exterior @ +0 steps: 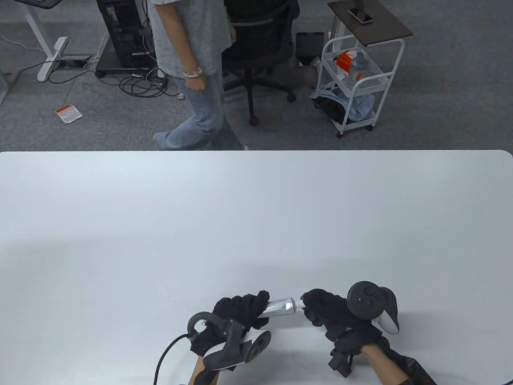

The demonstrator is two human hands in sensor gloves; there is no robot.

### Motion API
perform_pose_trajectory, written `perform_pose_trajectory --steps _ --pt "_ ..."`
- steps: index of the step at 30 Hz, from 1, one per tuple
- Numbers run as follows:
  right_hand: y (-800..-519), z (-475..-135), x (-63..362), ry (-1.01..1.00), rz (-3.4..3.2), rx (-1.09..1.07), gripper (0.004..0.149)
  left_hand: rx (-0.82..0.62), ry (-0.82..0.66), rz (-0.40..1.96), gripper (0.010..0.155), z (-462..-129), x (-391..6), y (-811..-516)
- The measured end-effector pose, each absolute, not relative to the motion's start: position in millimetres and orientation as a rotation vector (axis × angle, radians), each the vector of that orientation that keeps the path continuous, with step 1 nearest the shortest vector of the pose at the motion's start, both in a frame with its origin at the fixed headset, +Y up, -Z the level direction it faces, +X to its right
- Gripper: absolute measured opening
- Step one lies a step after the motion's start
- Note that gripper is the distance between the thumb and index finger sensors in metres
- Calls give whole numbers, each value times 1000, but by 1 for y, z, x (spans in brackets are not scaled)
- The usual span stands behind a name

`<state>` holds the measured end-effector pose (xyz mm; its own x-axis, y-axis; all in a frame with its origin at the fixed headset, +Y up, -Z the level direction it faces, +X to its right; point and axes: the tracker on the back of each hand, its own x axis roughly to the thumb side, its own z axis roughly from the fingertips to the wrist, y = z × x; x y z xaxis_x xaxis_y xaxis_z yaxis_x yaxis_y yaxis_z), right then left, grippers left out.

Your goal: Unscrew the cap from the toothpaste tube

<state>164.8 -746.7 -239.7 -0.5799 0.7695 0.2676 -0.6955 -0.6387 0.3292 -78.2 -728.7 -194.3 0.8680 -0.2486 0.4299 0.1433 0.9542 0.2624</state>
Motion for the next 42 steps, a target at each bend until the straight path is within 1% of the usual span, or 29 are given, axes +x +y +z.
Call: perform_pose_trajectory --steps 3,9,10,12,13,15,16,21,28,30,32,33,34,37,40,42 --pt "-744 -239 163 229 2225 530 48 226 -477 -212 71 -194 -78 -729" --pt "-741 -239 162 197 2222 602 51 224 -473 -217 71 -194 -78 -729" --pt "-741 -239 163 193 2227 598 53 224 -471 -219 71 -194 -79 -729" --pt "-742 -238 165 170 2236 572 64 225 -471 -210 71 -194 -79 -729" --pt "-743 -238 166 159 2240 554 66 227 -471 -208 71 -194 -79 -729" --pt "-745 -239 168 160 2243 508 64 231 -472 -208 71 -194 -78 -729" --pt "-746 -240 168 192 2232 494 61 231 -473 -208 71 -194 -78 -729" --pt "-746 -239 163 235 2222 532 50 225 -478 -214 71 -194 -78 -729" --pt "-741 -236 159 186 2258 632 50 219 -477 -220 71 -194 -78 -730" --pt "-741 -236 160 191 2260 634 52 218 -475 -225 71 -194 -78 -730" --pt "-742 -236 160 205 2252 639 69 218 -475 -215 71 -194 -78 -729" --pt "-743 -236 160 232 2255 629 75 221 -475 -214 71 -194 -78 -729" --pt "-744 -235 160 248 2260 599 78 222 -476 -215 71 -194 -78 -729" --pt "-747 -234 160 253 2245 543 74 224 -476 -218 71 -194 -78 -729" --pt "-747 -234 158 259 2241 524 56 225 -477 -216 71 -194 -78 -730" --pt "-745 -233 155 258 2263 542 52 224 -476 -222 71 -194 -77 -730"
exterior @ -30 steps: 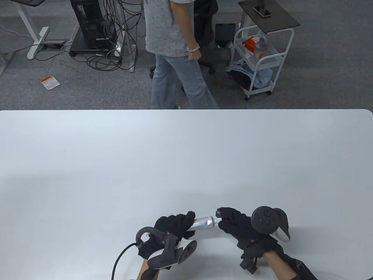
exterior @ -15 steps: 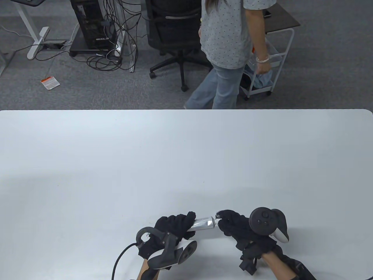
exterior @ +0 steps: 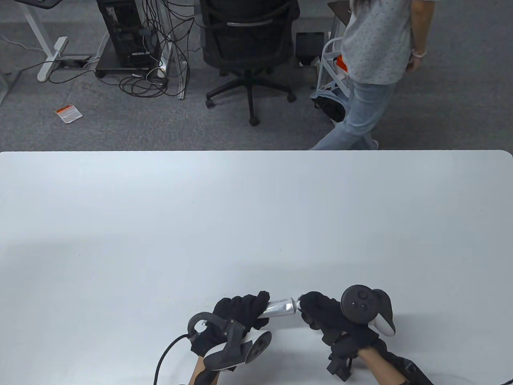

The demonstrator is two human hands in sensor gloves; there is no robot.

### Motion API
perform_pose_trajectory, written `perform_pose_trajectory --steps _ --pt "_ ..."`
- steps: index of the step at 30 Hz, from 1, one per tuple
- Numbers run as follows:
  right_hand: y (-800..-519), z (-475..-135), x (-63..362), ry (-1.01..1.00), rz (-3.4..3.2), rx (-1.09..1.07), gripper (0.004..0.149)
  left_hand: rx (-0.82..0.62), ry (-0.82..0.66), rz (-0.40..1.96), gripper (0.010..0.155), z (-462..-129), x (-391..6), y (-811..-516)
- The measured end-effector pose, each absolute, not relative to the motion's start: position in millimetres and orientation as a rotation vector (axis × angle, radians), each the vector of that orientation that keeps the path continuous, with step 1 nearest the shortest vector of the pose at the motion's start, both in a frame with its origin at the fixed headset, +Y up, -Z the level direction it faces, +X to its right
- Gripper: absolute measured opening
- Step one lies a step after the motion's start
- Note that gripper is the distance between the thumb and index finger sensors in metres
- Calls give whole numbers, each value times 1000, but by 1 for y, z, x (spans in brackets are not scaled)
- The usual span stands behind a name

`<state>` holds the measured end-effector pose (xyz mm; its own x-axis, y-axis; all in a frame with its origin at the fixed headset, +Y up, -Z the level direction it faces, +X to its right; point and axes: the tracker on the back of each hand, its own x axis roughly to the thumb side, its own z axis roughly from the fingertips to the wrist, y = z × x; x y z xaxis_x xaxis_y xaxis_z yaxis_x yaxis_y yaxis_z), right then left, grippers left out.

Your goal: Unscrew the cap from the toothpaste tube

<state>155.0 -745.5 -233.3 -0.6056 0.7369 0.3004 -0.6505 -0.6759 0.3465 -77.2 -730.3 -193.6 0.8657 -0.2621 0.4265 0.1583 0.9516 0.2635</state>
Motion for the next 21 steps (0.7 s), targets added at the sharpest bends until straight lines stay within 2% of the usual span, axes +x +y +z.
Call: perform_pose_trajectory --steps 8,16,18,21 --pt "-742 -232 152 192 2325 663 52 211 -476 -225 71 -195 -77 -732" --pt "-743 -232 156 191 2290 622 75 225 -470 -212 71 -195 -79 -730" --pt "-744 -233 157 178 2270 567 71 226 -471 -210 71 -195 -79 -731" --pt "-745 -234 158 202 2239 518 55 224 -475 -212 71 -195 -78 -731"
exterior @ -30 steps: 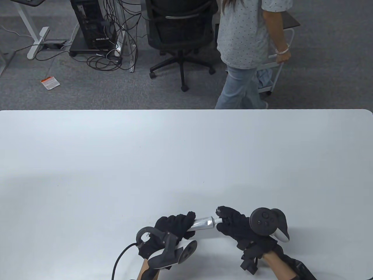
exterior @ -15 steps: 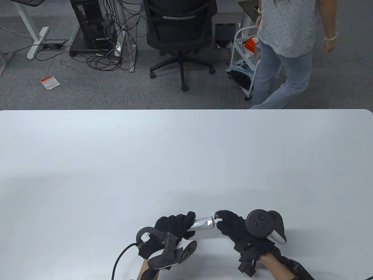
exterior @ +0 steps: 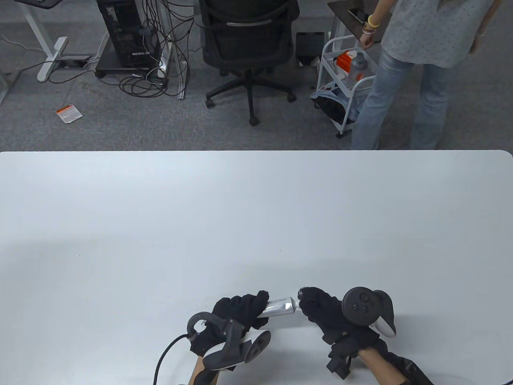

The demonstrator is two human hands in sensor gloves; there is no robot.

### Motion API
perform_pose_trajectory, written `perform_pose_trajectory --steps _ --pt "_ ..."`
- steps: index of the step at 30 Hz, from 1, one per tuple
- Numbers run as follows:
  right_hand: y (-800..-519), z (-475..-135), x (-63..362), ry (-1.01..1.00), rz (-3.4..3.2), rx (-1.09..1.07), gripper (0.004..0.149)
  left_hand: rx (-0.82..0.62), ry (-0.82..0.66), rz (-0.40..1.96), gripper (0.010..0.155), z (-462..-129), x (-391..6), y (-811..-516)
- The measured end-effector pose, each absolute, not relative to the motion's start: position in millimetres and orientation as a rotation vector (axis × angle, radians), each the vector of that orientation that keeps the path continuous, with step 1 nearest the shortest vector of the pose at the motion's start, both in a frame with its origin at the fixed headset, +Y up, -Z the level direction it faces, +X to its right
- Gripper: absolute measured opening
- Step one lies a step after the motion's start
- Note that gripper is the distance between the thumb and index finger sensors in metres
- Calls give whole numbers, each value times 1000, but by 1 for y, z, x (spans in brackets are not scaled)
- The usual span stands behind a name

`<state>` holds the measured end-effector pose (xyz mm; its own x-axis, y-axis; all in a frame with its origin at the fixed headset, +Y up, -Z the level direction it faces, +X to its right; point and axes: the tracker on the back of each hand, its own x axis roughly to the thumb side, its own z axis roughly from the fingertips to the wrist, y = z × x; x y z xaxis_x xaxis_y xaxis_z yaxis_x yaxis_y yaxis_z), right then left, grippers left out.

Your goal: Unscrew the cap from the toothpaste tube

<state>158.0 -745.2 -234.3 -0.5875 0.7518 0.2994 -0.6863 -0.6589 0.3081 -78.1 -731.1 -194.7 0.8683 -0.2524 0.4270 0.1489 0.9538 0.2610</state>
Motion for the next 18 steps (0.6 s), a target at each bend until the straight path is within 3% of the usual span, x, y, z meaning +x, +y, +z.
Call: perform_pose_trajectory --steps 9,14,18 --pt "-739 -234 157 141 2240 630 50 213 -479 -214 71 -195 -78 -732" --pt "-744 -235 160 183 2199 597 76 221 -476 -206 71 -194 -78 -730" --pt "-750 -236 162 234 2169 498 74 221 -477 -206 71 -194 -78 -731"
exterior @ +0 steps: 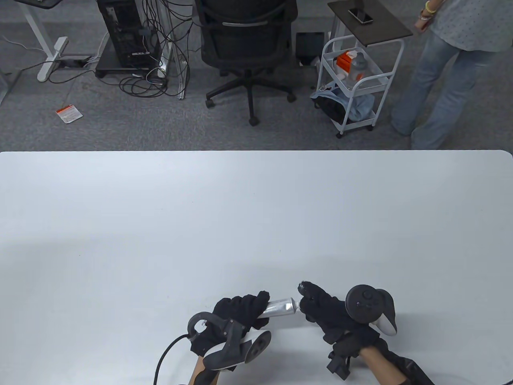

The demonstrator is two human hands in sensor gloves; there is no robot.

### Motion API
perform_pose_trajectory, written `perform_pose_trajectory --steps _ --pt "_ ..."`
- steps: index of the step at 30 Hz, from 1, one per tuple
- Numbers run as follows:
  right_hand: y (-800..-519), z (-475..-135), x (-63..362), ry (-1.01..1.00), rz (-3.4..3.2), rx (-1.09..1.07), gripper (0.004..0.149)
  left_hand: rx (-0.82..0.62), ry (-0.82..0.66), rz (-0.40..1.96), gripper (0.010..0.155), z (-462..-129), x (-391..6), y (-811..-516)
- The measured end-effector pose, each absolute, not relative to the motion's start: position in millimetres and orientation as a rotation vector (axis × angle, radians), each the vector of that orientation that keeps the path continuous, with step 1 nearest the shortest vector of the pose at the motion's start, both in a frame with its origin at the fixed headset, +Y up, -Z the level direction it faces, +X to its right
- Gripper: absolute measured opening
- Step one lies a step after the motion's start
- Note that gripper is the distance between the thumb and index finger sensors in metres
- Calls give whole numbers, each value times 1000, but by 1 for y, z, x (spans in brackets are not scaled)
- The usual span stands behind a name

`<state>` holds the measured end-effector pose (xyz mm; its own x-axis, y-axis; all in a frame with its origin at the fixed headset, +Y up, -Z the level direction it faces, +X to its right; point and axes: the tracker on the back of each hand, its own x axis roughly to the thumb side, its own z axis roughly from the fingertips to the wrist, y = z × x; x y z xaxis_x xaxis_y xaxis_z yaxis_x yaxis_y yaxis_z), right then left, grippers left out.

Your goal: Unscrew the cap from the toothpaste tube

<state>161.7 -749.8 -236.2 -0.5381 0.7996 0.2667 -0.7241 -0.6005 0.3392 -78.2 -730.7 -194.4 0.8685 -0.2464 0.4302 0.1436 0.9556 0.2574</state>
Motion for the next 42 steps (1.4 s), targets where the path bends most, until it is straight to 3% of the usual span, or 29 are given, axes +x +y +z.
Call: perform_pose_trajectory --steps 8,19,25,32,42 --pt "-746 -235 159 217 2206 479 51 219 -481 -214 71 -194 -77 -731" --pt "-734 -232 161 13 2245 582 49 214 -468 -201 71 -195 -78 -732" --pt "-728 -241 184 -159 2558 421 49 179 -406 -197 72 -199 -83 -733" --pt "-738 -253 193 -77 3054 236 49 128 -339 -138 75 -206 -93 -733" --pt "-758 -255 177 142 3244 283 49 30 -327 -40 79 -211 -100 -737"
